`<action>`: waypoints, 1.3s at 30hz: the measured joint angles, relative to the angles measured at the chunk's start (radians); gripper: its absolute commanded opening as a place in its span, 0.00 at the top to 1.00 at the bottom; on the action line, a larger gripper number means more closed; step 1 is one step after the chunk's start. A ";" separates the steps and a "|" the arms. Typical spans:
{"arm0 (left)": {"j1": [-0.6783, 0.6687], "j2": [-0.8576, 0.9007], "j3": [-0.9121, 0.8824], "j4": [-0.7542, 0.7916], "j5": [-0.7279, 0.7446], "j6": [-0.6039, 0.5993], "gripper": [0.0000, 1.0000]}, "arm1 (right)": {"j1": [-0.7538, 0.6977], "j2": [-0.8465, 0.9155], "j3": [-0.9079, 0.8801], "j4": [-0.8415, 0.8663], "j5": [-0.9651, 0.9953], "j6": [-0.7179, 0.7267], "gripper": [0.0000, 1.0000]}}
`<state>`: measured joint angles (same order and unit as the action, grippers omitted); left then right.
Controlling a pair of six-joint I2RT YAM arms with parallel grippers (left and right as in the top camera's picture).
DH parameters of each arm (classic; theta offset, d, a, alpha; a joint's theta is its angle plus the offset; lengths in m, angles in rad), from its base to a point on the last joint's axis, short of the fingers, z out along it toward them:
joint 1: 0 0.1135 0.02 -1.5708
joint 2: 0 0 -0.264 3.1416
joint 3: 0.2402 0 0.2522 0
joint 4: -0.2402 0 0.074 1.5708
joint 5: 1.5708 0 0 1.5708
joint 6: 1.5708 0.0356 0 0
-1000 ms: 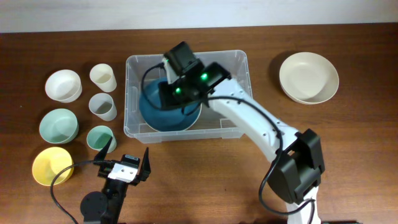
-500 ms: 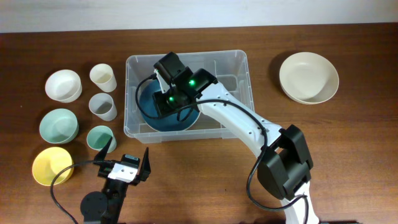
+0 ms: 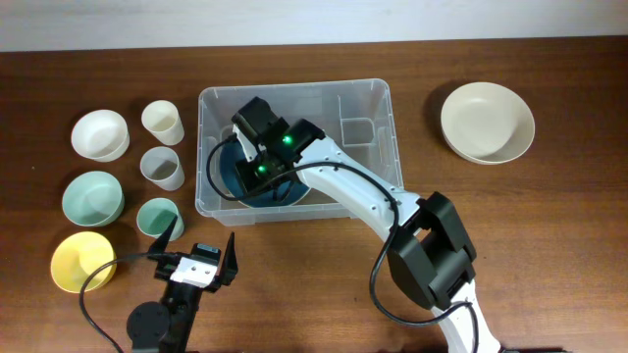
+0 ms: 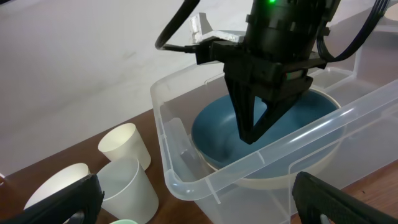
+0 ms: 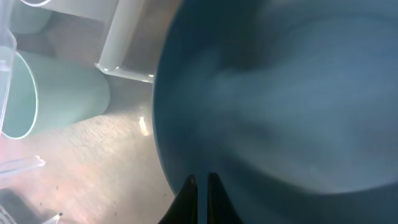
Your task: Pack container
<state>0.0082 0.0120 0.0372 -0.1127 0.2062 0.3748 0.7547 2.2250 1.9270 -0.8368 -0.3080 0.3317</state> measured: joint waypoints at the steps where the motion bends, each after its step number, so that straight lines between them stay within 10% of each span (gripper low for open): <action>1: 0.000 0.000 0.000 0.000 0.000 0.000 0.01 | 0.000 0.001 0.000 0.000 -0.005 0.000 0.96; 39: 0.000 0.000 0.000 0.000 0.000 0.000 0.01 | 0.008 0.049 0.000 0.011 -0.121 -0.052 0.95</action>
<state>0.0082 0.0120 0.0372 -0.1131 0.2062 0.3748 0.7624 2.2742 1.9270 -0.8261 -0.4286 0.2798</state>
